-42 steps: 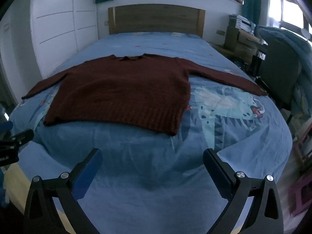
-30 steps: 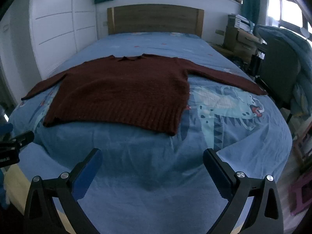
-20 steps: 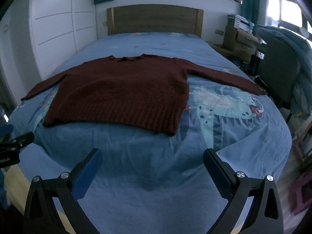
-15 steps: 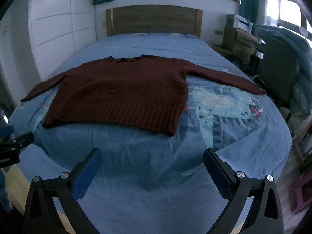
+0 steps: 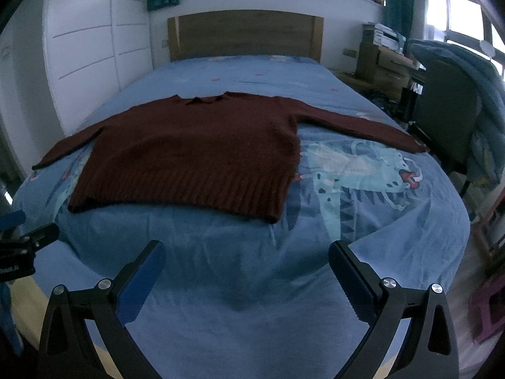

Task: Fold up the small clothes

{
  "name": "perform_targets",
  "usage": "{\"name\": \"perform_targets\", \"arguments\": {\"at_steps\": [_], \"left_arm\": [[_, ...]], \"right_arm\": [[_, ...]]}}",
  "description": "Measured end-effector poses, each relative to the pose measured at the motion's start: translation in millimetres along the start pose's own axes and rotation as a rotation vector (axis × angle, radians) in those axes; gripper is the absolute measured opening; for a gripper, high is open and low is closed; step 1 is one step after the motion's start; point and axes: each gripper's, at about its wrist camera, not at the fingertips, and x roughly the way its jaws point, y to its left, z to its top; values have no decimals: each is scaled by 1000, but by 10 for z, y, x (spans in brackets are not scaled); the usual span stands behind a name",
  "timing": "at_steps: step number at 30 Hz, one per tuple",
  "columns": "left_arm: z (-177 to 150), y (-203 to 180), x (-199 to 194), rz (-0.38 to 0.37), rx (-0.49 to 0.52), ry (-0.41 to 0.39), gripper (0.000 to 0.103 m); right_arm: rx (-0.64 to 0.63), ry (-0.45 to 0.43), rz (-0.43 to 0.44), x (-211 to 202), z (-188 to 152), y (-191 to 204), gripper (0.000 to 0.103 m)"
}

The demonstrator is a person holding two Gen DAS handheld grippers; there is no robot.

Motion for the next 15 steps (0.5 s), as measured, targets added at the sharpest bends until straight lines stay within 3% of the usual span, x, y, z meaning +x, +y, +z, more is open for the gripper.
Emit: {"name": "perform_targets", "arguments": {"at_steps": [15], "left_arm": [[70,38,-14,-2,1,-29,102]], "right_arm": [[28,-11,4,-51,70,-47,103]]}}
